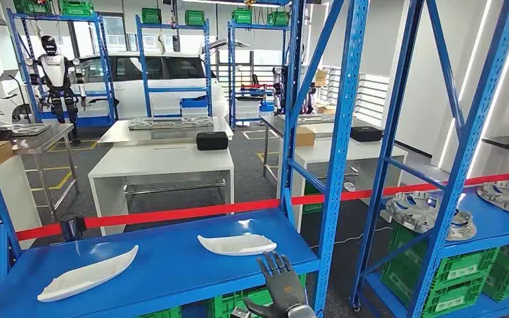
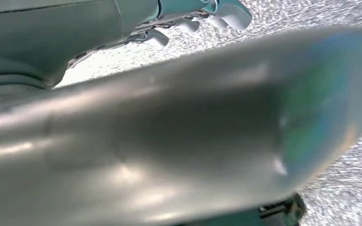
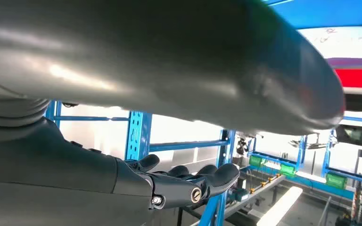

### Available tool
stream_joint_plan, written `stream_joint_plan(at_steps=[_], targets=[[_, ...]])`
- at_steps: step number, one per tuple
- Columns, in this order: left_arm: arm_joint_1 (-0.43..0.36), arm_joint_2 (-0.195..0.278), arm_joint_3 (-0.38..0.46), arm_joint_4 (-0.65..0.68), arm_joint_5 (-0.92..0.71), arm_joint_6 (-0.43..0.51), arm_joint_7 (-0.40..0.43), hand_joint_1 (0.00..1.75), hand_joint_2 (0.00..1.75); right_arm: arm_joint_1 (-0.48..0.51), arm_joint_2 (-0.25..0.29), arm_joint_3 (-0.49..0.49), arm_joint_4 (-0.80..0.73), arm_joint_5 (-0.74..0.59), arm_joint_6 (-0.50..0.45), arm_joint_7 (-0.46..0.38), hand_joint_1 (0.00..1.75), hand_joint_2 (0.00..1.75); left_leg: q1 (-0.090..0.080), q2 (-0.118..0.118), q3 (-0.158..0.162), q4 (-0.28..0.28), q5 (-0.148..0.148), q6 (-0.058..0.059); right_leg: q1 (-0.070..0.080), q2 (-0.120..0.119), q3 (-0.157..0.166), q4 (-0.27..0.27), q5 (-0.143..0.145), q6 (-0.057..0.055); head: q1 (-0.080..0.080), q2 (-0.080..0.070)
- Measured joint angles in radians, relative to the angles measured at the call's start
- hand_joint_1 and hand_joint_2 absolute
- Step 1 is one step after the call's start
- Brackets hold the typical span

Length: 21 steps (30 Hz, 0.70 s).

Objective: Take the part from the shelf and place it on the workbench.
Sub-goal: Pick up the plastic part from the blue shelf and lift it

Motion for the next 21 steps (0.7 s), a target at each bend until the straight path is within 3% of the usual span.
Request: stream_joint_plan(at_steps=[2,3,5,7,10,12,13,16,18,19,21], targets=[[0.002,0.000,0.000,0.000,0.000,0.000,0.001,0.00,0.00,0.004,0.000,0.000,0.000,0.000,0.000,0.000,0.00,0.00,0.000,-0.001,0.005,0.002,-0.005,-0.003,0.000,0.000,-0.019,0.009,0.012,-0.002,0.001,0.000],[0.003,0.000,0.000,0.000,0.000,0.000,0.001,0.00,0.00,0.007,0.000,0.000,0.000,0.000,0.000,0.000,0.00,0.00,0.001,-0.001,0.011,0.004,-0.011,-0.006,-0.001,0.000,-0.026,-0.004,0.036,-0.003,0.001,0.000],[0.003,-0.001,0.000,0.000,-0.001,0.000,0.002,0.00,0.00,0.009,0.000,0.000,0.000,0.000,-0.001,0.000,0.00,0.00,0.003,-0.001,0.026,0.008,-0.027,-0.016,-0.001,-0.001,0.010,-0.129,0.128,-0.008,0.002,0.000],[0.001,-0.002,0.000,0.000,-0.001,0.000,0.002,0.00,0.00,0.008,-0.001,0.000,0.000,0.000,-0.001,-0.001,0.00,0.00,0.004,-0.001,0.036,0.013,-0.042,-0.030,0.005,-0.003,0.048,-0.236,0.162,-0.015,0.001,0.000],[-0.001,-0.002,0.000,-0.001,-0.002,0.000,0.004,0.00,0.00,0.010,-0.001,0.000,0.000,0.000,-0.001,-0.001,0.00,0.00,0.003,0.000,0.044,0.017,-0.052,-0.053,0.009,-0.001,0.062,-0.257,0.156,-0.038,-0.002,0.000],[-0.001,-0.002,0.000,-0.001,-0.002,0.000,0.004,0.00,0.00,0.008,-0.002,0.000,0.000,0.000,-0.002,-0.001,0.00,0.00,0.005,0.002,0.035,0.048,-0.055,-0.064,0.007,0.000,0.075,-0.260,0.155,-0.054,-0.005,0.000],[-0.002,-0.001,0.000,-0.001,-0.002,0.000,0.004,0.00,0.00,0.007,-0.002,0.000,0.000,0.000,-0.002,-0.001,0.00,0.00,0.007,0.002,0.011,0.089,-0.063,-0.069,0.006,0.001,0.084,-0.261,0.150,-0.060,-0.006,0.000],[-0.002,-0.001,0.000,-0.001,-0.002,0.000,0.005,0.00,0.00,0.007,-0.002,0.000,0.000,0.000,-0.002,-0.001,0.00,0.00,0.009,0.003,-0.109,0.265,-0.119,-0.078,0.008,0.001,0.109,-0.262,0.129,-0.070,-0.008,0.000],[0.003,-0.001,0.000,-0.001,-0.003,0.000,0.005,0.00,0.00,0.013,-0.002,0.000,0.000,0.000,-0.002,-0.002,0.00,0.00,0.009,0.003,-0.156,0.290,-0.131,-0.080,0.009,0.001,0.133,-0.262,0.110,-0.071,-0.009,0.000],[0.005,-0.001,0.000,0.000,-0.003,0.000,0.005,0.00,0.00,0.014,-0.002,0.000,0.000,0.000,-0.002,-0.002,0.00,0.00,0.008,0.003,-0.157,0.254,-0.106,-0.077,0.009,0.002,0.147,-0.262,0.099,-0.071,-0.009,0.000],[0.007,-0.001,0.000,0.000,-0.003,0.000,0.005,0.00,0.00,0.013,-0.001,0.000,0.000,0.000,-0.003,-0.004,0.00,0.00,0.005,0.003,-0.132,0.124,0.002,-0.065,0.011,0.003,0.178,-0.260,0.077,-0.068,-0.010,0.000]])
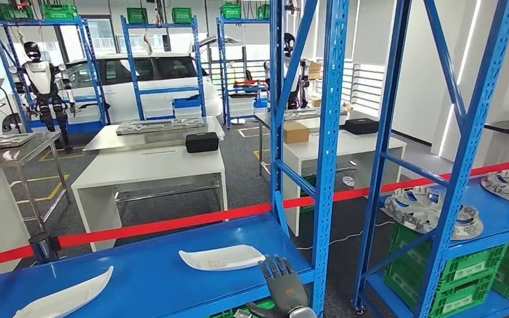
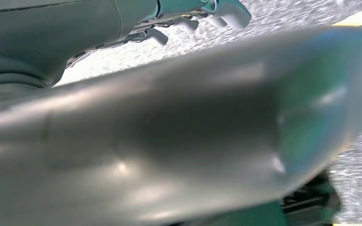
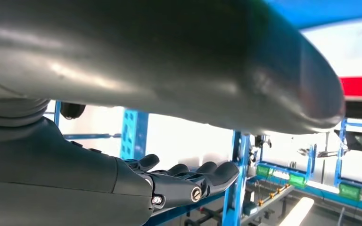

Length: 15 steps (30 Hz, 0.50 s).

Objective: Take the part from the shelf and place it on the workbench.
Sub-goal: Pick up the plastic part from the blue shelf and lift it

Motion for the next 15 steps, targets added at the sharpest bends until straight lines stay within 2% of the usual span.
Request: stream_joint_plan(at_steps=[1,2,3,5,7,8,10,11,12,13,15], targets=[[0.001,0.000,0.000,0.000,0.000,0.000,0.000,0.00,0.00,0.000,0.001,0.000,0.000,0.000,0.000,-0.001,0.00,0.00,-0.003,0.000,0.012,-0.053,0.042,0.006,0.002,0.001,0.011,0.001,-0.012,0.004,-0.001,0.000],[0.001,0.000,0.000,0.001,0.000,0.000,0.000,0.00,0.00,-0.001,0.001,0.000,0.000,0.000,0.000,-0.002,0.00,0.00,-0.005,0.000,0.020,-0.085,0.072,0.011,0.003,0.002,0.018,0.001,-0.022,0.010,-0.001,0.000],[0.001,0.001,0.000,0.001,0.000,0.000,0.000,0.00,0.00,-0.001,0.002,0.000,0.000,0.000,0.000,-0.002,0.00,0.00,-0.008,0.001,0.024,-0.097,0.081,0.015,0.003,0.003,0.022,0.000,-0.030,0.016,-0.001,0.000],[0.000,0.000,0.000,0.000,0.000,0.000,-0.002,0.00,0.00,-0.003,0.002,0.000,0.000,0.000,-0.001,-0.002,0.00,0.00,-0.007,0.000,0.035,-0.100,0.076,0.023,0.003,0.004,0.029,-0.006,-0.042,0.028,0.001,0.000],[-0.002,0.000,0.000,0.000,0.000,0.000,-0.006,0.00,0.00,-0.007,0.001,0.000,-0.001,0.000,-0.003,-0.002,0.00,0.00,-0.002,0.000,0.048,-0.110,0.072,0.034,0.004,0.001,0.016,0.029,-0.064,0.036,0.004,0.000],[-0.004,-0.001,0.000,-0.001,-0.001,0.000,-0.008,0.00,0.00,-0.009,0.000,0.000,-0.002,0.000,-0.003,-0.002,0.00,0.00,0.000,0.000,0.054,-0.114,0.068,0.039,0.002,0.000,-0.012,0.080,-0.085,0.040,0.006,0.000],[-0.006,-0.001,0.000,-0.001,-0.002,0.000,-0.010,0.00,0.00,-0.007,-0.001,0.000,-0.001,0.000,-0.003,-0.002,0.00,0.00,0.000,0.000,0.063,-0.114,0.056,0.047,0.002,-0.002,-0.101,0.219,-0.126,0.046,0.008,0.000],[-0.006,-0.002,0.000,-0.001,-0.002,0.000,-0.010,0.00,0.00,-0.004,-0.001,0.000,-0.001,0.000,-0.003,-0.002,0.00,0.00,0.000,-0.001,0.067,-0.112,0.050,0.048,0.001,-0.002,-0.142,0.267,-0.129,0.048,0.009,0.000],[-0.005,-0.002,0.000,-0.001,-0.002,0.000,-0.010,0.00,0.00,-0.002,-0.002,0.000,0.000,0.000,-0.002,-0.002,0.00,0.00,0.000,-0.002,0.071,-0.110,0.043,0.047,0.000,-0.002,-0.168,0.280,-0.111,0.050,0.010,0.000],[-0.004,-0.002,0.000,-0.001,-0.002,0.000,-0.010,0.00,0.00,0.000,-0.002,0.000,0.000,0.000,-0.002,-0.002,0.00,0.00,0.000,-0.003,0.077,-0.106,0.036,0.045,-0.001,-0.002,-0.173,0.253,-0.072,0.050,0.011,0.000],[-0.004,-0.002,0.000,-0.001,-0.002,0.000,-0.012,0.00,0.00,0.000,-0.002,-0.001,0.000,0.000,-0.003,-0.002,0.00,0.00,0.000,-0.004,0.086,-0.097,0.021,0.038,-0.003,-0.004,-0.141,0.126,0.021,0.050,0.011,0.000]])
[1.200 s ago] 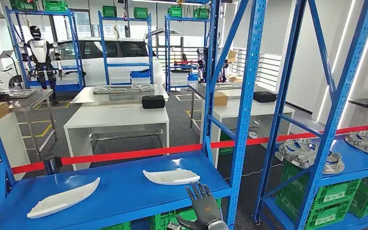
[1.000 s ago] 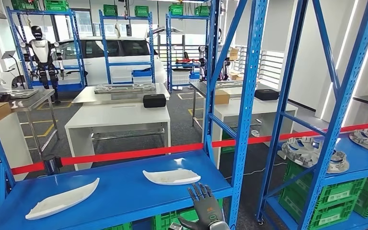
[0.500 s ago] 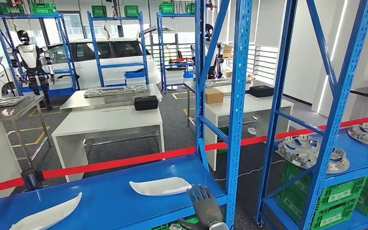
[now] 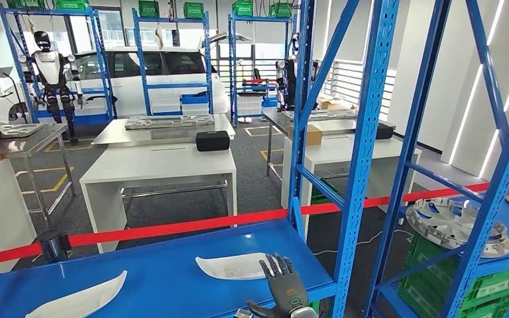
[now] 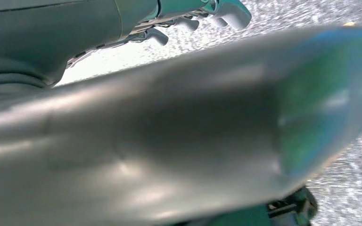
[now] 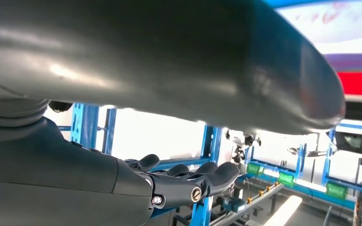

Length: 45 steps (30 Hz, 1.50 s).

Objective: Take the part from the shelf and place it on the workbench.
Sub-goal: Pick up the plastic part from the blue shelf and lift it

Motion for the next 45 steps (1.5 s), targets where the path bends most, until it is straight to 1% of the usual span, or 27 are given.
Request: stream_joint_plan(at_steps=[1,2,3,6,12,15,18,20,21,22,24,25,26,27,29,30,31,33,34,36,38,40,41,42,43,44,45], targets=[[-0.001,0.000,0.000,0.000,0.001,0.000,-0.001,0.00,0.00,-0.001,0.000,0.000,0.000,0.000,0.000,0.000,0.00,0.00,-0.001,-0.001,0.001,0.006,-0.007,-0.005,0.001,0.000,0.019,-0.056,0.029,-0.003,0.000,0.000],[-0.002,0.000,0.000,0.000,0.001,-0.002,-0.002,0.00,0.00,0.000,0.000,0.000,0.000,0.000,-0.001,0.000,0.00,0.00,-0.003,-0.002,0.001,0.010,-0.012,-0.009,0.001,0.000,0.031,-0.092,0.042,-0.007,-0.002,0.000],[-0.003,0.000,0.000,0.000,0.002,-0.003,-0.003,0.00,0.00,0.002,0.000,0.000,0.000,0.000,-0.001,0.000,0.00,0.00,-0.006,-0.003,-0.001,0.011,-0.014,-0.007,0.001,0.001,0.034,-0.103,0.040,-0.011,-0.003,0.000],[-0.001,0.000,0.000,0.000,0.004,-0.007,-0.004,0.00,0.00,0.004,-0.001,-0.001,0.000,0.000,-0.003,0.000,0.00,0.00,-0.009,-0.003,0.003,0.004,-0.012,0.003,0.003,0.004,0.036,-0.109,0.043,-0.018,-0.006,0.000],[-0.002,0.000,0.000,0.000,0.007,-0.007,-0.003,0.00,0.00,0.003,-0.001,-0.001,0.000,0.002,-0.002,-0.001,0.00,0.00,-0.009,-0.003,0.012,-0.009,-0.008,-0.015,0.003,0.005,0.039,-0.110,0.040,-0.028,-0.008,0.000],[-0.002,0.001,0.000,0.000,0.008,-0.007,-0.003,0.00,0.00,0.003,0.000,-0.001,0.000,0.004,0.000,-0.001,0.00,0.00,-0.010,-0.003,0.009,-0.006,-0.013,-0.012,0.000,0.004,0.041,-0.112,0.040,-0.027,-0.008,0.000],[-0.002,0.001,0.000,0.000,0.009,-0.007,-0.003,0.00,0.00,0.003,0.003,-0.001,0.000,0.007,0.001,-0.002,0.00,0.00,-0.012,-0.002,0.013,-0.023,-0.021,0.003,-0.001,0.003,0.051,-0.115,0.053,-0.018,-0.009,0.000],[-0.002,0.000,0.000,0.000,0.009,-0.007,-0.003,0.00,0.00,0.001,0.004,-0.001,0.000,0.008,0.000,-0.007,0.00,0.00,-0.007,-0.002,0.040,-0.047,-0.016,0.013,0.000,0.002,0.054,-0.107,0.062,-0.011,-0.008,0.000],[-0.002,0.000,0.000,0.000,0.009,-0.006,-0.002,0.00,0.00,-0.001,0.005,-0.001,0.000,0.009,0.000,-0.011,0.00,0.00,-0.003,-0.001,0.052,-0.053,-0.012,0.016,0.001,0.002,0.048,-0.091,0.050,-0.007,-0.007,0.000],[-0.003,-0.001,0.000,0.000,0.009,-0.006,-0.002,0.00,0.00,-0.003,0.006,-0.001,0.000,0.010,0.000,-0.015,0.00,0.00,0.000,0.000,0.061,-0.056,-0.009,0.018,0.000,0.002,0.032,-0.058,0.024,-0.004,-0.006,0.000],[-0.003,-0.003,0.001,0.000,0.009,-0.005,-0.001,0.00,0.00,-0.003,0.008,0.000,0.000,0.013,0.001,-0.020,0.00,0.00,0.002,0.001,0.062,-0.056,-0.010,0.017,-0.003,0.002,-0.026,0.054,-0.037,0.008,-0.004,0.000],[-0.002,-0.004,0.001,0.000,0.009,-0.005,0.000,0.00,0.00,0.001,0.009,-0.001,0.000,0.015,0.002,-0.021,0.00,0.00,0.003,0.001,0.063,-0.054,-0.011,0.014,-0.006,0.001,-0.054,0.103,-0.056,0.013,-0.004,0.000],[-0.001,-0.004,0.001,0.000,0.009,-0.005,0.001,0.00,0.00,0.004,0.009,-0.001,0.000,0.017,0.002,-0.023,0.00,0.00,0.006,0.001,0.063,-0.051,-0.013,0.009,-0.010,0.001,-0.071,0.125,-0.057,0.019,-0.003,0.000],[0.000,-0.005,0.001,0.000,0.009,-0.005,0.002,0.00,0.00,0.007,0.010,-0.001,0.000,0.019,0.003,-0.025,0.00,0.00,0.010,0.001,0.063,-0.046,-0.017,0.002,-0.014,0.001,-0.069,0.108,-0.038,0.024,-0.003,0.000],[0.000,-0.005,0.001,0.000,0.009,-0.005,0.003,0.00,0.00,0.009,0.012,0.000,0.000,0.021,0.003,-0.032,0.00,0.00,0.020,0.000,0.063,-0.027,-0.032,-0.017,-0.022,0.002,-0.021,-0.008,0.029,0.036,-0.003,0.000],[-0.001,-0.004,0.001,0.000,0.009,-0.005,0.004,0.00,0.00,0.009,0.015,0.000,0.000,0.022,0.002,-0.036,0.00,0.00,0.024,-0.001,0.063,-0.017,-0.041,-0.027,-0.023,0.003,-0.002,-0.061,0.044,0.038,-0.001,0.000],[-0.002,-0.003,0.001,0.000,0.009,-0.004,0.003,0.00,0.00,0.010,0.018,0.000,0.000,0.023,0.002,-0.038,0.00,0.00,0.024,-0.001,0.059,-0.009,-0.049,-0.037,-0.022,0.002,0.011,-0.092,0.049,0.032,-0.002,0.000],[-0.002,-0.001,0.001,0.000,0.010,-0.003,0.003,0.00,0.00,0.015,0.024,0.000,0.001,0.025,0.002,-0.042,0.00,0.00,0.020,0.000,0.058,-0.001,-0.057,-0.051,-0.019,0.000,0.010,-0.096,0.039,0.006,-0.002,0.000],[-0.002,-0.002,0.001,0.000,0.011,-0.002,0.003,0.00,0.00,0.018,0.027,0.000,0.001,0.026,0.002,-0.045,0.00,0.00,0.020,0.001,0.059,-0.001,-0.059,-0.056,-0.019,0.000,0.013,-0.091,0.044,-0.008,-0.006,0.000],[-0.001,-0.002,0.001,0.000,0.013,-0.001,0.003,0.00,0.00,0.018,0.032,0.000,0.000,0.027,0.002,-0.050,0.00,0.00,0.022,0.003,0.055,0.021,-0.067,-0.065,-0.020,0.000,0.023,-0.092,0.046,-0.024,-0.008,0.000],[-0.003,-0.002,0.001,0.000,0.015,-0.001,0.000,0.00,0.00,0.016,0.038,0.000,0.000,0.028,0.001,-0.054,0.00,0.00,0.022,0.005,0.006,0.114,-0.105,-0.070,-0.018,0.000,0.031,-0.096,0.043,-0.034,-0.010,0.000],[-0.002,-0.002,0.001,0.000,0.018,-0.001,-0.003,0.00,0.00,0.017,0.043,0.000,0.000,0.030,0.001,-0.056,0.00,0.00,0.022,0.005,-0.071,0.239,-0.154,-0.071,-0.014,0.000,0.035,-0.097,0.038,-0.041,-0.012,0.000],[-0.001,-0.002,0.001,0.000,0.020,-0.001,-0.004,0.00,0.00,0.018,0.046,0.000,0.000,0.031,0.001,-0.057,0.00,0.00,0.021,0.005,-0.098,0.272,-0.161,-0.069,-0.012,0.001,0.037,-0.097,0.035,-0.043,-0.013,0.000],[0.001,-0.002,0.001,0.000,0.021,-0.001,-0.005,0.00,0.00,0.019,0.049,0.000,0.000,0.032,0.001,-0.058,0.00,0.00,0.020,0.005,-0.107,0.269,-0.147,-0.065,-0.010,0.001,0.040,-0.097,0.032,-0.045,-0.013,0.000],[0.002,-0.002,0.001,0.000,0.022,-0.001,-0.007,0.00,0.00,0.019,0.051,0.000,0.000,0.033,0.000,-0.059,0.00,0.00,0.019,0.005,-0.097,0.228,-0.113,-0.059,-0.009,0.002,0.045,-0.097,0.029,-0.045,-0.013,0.000],[0.002,-0.002,0.001,0.000,0.023,-0.001,-0.008,0.00,0.00,0.019,0.054,0.000,0.000,0.033,0.000,-0.061,0.00,0.00,0.017,0.005,-0.072,0.158,-0.067,-0.053,-0.008,0.002,0.050,-0.097,0.025,-0.044,-0.013,0.000],[0.002,-0.002,0.001,0.000,0.023,-0.001,-0.009,0.00,0.00,0.018,0.056,0.000,0.000,0.034,-0.001,-0.064,0.00,0.00,0.014,0.006,-0.047,0.091,-0.034,-0.048,-0.007,0.003,0.055,-0.097,0.022,-0.042,-0.013,0.000]])
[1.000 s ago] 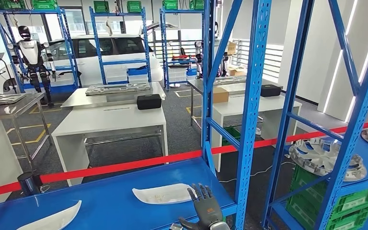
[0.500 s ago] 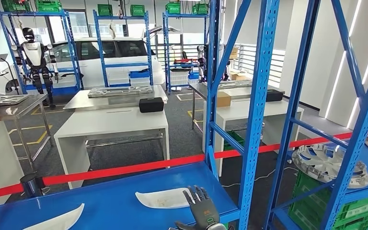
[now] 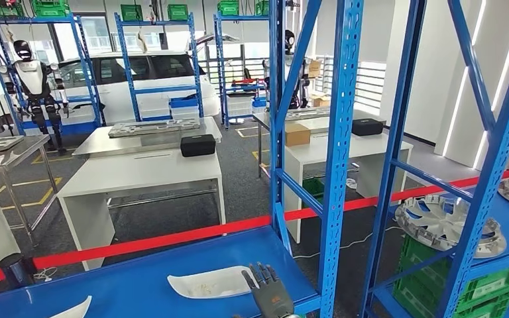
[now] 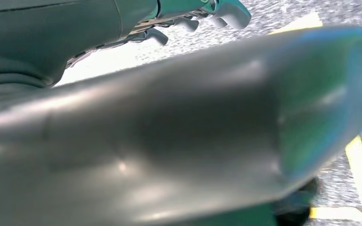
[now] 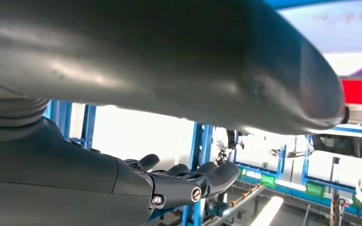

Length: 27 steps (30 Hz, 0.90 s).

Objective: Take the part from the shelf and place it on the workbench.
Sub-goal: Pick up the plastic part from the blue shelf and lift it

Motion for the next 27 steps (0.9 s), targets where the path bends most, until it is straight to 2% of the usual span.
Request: stream_joint_plan(at_steps=[2,4,6,7,8,10,11,12,13,15,17,19,21,22,23,25,26,27], targets=[[-0.002,0.000,0.001,0.000,0.001,0.001,0.003,0.00,0.00,-0.001,0.005,0.000,0.000,0.002,-0.001,-0.004,0.00,0.00,-0.008,0.002,0.031,-0.077,0.012,0.008,0.001,0.000,0.005,-0.003,-0.005,0.010,0.000,0.000],[-0.002,0.000,0.001,0.000,0.001,0.002,0.007,0.00,0.00,-0.002,0.009,0.000,0.000,0.006,-0.001,-0.005,0.00,0.00,-0.013,0.002,0.037,-0.084,0.007,0.017,0.002,-0.001,0.009,-0.010,-0.009,0.024,0.001,0.000],[0.001,0.000,0.002,0.000,0.001,0.002,0.008,0.00,0.00,-0.003,0.012,0.000,-0.001,0.008,-0.001,-0.004,0.00,0.00,-0.007,0.001,0.051,-0.095,0.028,0.028,0.004,-0.005,0.011,-0.001,-0.018,0.036,0.002,0.000],[0.000,0.000,0.002,0.000,0.001,0.003,0.008,0.00,0.00,-0.005,0.013,0.000,-0.001,0.008,-0.001,-0.002,0.00,0.00,-0.004,0.001,0.059,-0.101,0.032,0.033,0.006,-0.006,0.002,0.023,-0.030,0.040,0.004,0.000],[-0.001,0.000,0.002,0.000,0.001,0.003,0.008,0.00,0.00,-0.007,0.014,0.000,-0.001,0.008,-0.001,-0.002,0.00,0.00,-0.003,0.002,0.065,-0.107,0.032,0.036,0.006,-0.008,-0.021,0.068,-0.049,0.042,0.006,0.000],[-0.004,-0.001,0.003,0.000,0.001,0.003,0.008,0.00,0.00,-0.009,0.014,0.000,-0.001,0.009,-0.001,-0.002,0.00,0.00,-0.007,0.001,0.069,-0.107,0.026,0.043,0.008,-0.007,-0.093,0.190,-0.095,0.042,0.010,0.000],[-0.004,-0.002,0.003,0.000,0.001,0.003,0.008,0.00,0.00,-0.009,0.014,0.000,-0.001,0.009,-0.001,-0.002,0.00,0.00,-0.009,0.001,0.071,-0.106,0.022,0.046,0.010,-0.007,-0.124,0.237,-0.104,0.040,0.011,0.000],[-0.002,-0.002,0.003,0.000,0.001,0.003,0.009,0.00,0.00,-0.008,0.014,0.000,-0.001,0.009,-0.001,-0.002,0.00,0.00,-0.011,0.000,0.073,-0.105,0.018,0.048,0.012,-0.007,-0.141,0.251,-0.094,0.037,0.012,0.000],[0.000,-0.002,0.003,0.000,0.001,0.003,0.010,0.00,0.00,-0.007,0.014,0.000,0.000,0.009,0.000,-0.002,0.00,0.00,-0.013,-0.001,0.077,-0.104,0.014,0.049,0.014,-0.007,-0.139,0.230,-0.068,0.033,0.013,0.000],[0.002,-0.003,0.003,0.000,0.000,0.004,0.013,0.00,0.00,-0.008,0.014,0.000,0.000,0.009,0.000,-0.002,0.00,0.00,-0.016,-0.002,0.087,-0.102,0.004,0.047,0.019,-0.007,-0.086,0.098,0.008,0.019,0.014,0.000],[0.000,-0.004,0.003,0.000,-0.001,0.006,0.016,0.00,0.00,-0.012,0.015,0.000,0.000,0.010,0.001,-0.003,0.00,0.00,-0.020,-0.004,0.094,-0.100,-0.004,0.039,0.025,-0.009,-0.037,-0.005,0.044,0.007,0.012,0.000],[-0.002,-0.005,0.004,0.000,-0.001,0.008,0.016,0.00,0.00,-0.014,0.016,0.000,0.000,0.011,0.004,-0.003,0.00,0.00,-0.023,-0.004,0.097,-0.102,-0.008,0.029,0.028,-0.009,-0.027,-0.022,0.040,0.000,0.011,0.000],[-0.001,-0.005,0.004,0.000,-0.001,0.008,0.014,0.00,0.00,-0.014,0.018,0.000,0.000,0.011,0.005,-0.004,0.00,0.00,-0.023,-0.003,0.095,-0.098,-0.015,0.018,0.023,-0.007,-0.022,-0.028,0.040,-0.009,0.011,0.000],[-0.001,-0.005,0.004,0.000,0.000,0.008,0.013,0.00,0.00,-0.014,0.019,0.000,-0.001,0.011,0.005,-0.005,0.00,0.00,-0.023,-0.002,0.084,-0.074,-0.029,0.012,0.019,-0.007,-0.018,-0.032,0.040,-0.013,0.009,0.000],[-0.002,-0.005,0.004,0.000,0.000,0.008,0.012,0.00,0.00,-0.014,0.021,0.000,-0.001,0.012,0.005,-0.006,0.00,0.00,-0.022,-0.002,0.062,-0.030,-0.052,0.005,0.016,-0.006,-0.014,-0.035,0.040,-0.017,0.008,0.000],[-0.002,-0.005,0.004,0.000,0.001,0.008,0.011,0.00,0.00,-0.011,0.024,0.000,0.000,0.012,0.006,-0.008,0.00,0.00,-0.016,-0.002,-0.009,0.105,-0.107,-0.006,0.015,-0.007,-0.010,-0.035,0.035,-0.023,0.005,0.000],[-0.001,-0.005,0.004,0.000,0.001,0.008,0.011,0.00,0.00,-0.009,0.025,0.000,0.000,0.014,0.007,-0.008,0.00,0.00,-0.013,-0.002,-0.043,0.162,-0.122,-0.010,0.015,-0.007,-0.008,-0.035,0.032,-0.023,0.004,0.000],[0.000,-0.005,0.004,0.000,0.001,0.008,0.011,0.00,0.00,-0.006,0.026,0.000,0.000,0.015,0.008,-0.007,0.00,0.00,-0.011,-0.002,-0.062,0.187,-0.118,-0.012,0.014,-0.006,-0.005,-0.035,0.029,-0.023,0.004,0.000]])
